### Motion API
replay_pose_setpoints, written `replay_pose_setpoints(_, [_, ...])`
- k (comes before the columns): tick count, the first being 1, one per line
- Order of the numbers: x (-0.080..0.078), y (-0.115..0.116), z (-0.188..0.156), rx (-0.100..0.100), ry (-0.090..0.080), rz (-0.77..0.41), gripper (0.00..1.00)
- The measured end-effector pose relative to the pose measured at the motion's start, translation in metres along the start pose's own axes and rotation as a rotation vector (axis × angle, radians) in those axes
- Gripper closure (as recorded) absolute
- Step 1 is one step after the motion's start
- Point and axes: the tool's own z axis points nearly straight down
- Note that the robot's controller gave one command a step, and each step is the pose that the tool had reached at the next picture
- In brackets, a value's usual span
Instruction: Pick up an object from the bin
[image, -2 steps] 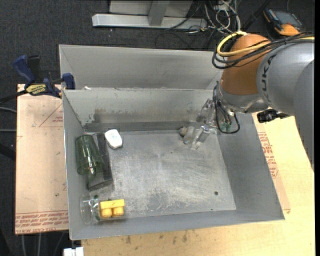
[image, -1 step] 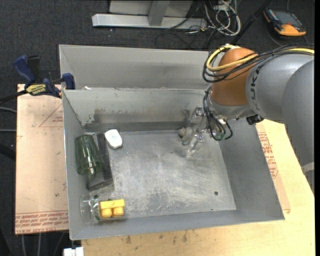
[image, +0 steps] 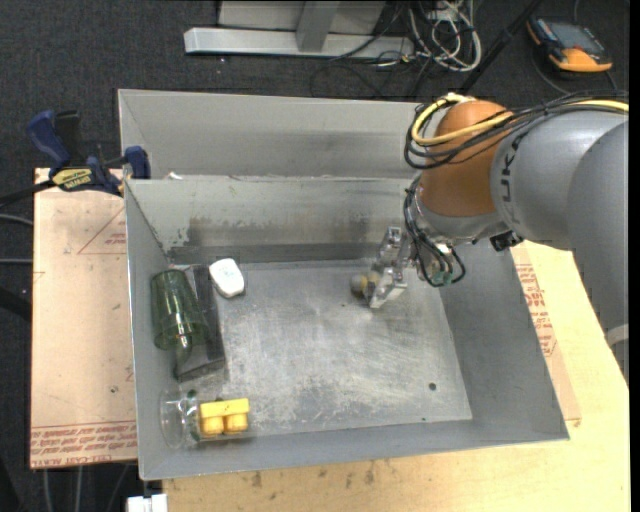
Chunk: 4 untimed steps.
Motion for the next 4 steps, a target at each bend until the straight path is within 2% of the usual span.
replay_pose_setpoints(2, [0.001,0.000,-0.003,0.000,0.004,0.000,1.00])
replay_pose_setpoints(3, [0.002,0.000,-0.019,0.000,0.007,0.000,1.00])
replay_pose_setpoints(4, [0.000,0.000,-0.031,0.000,0.002,0.000,1.00])
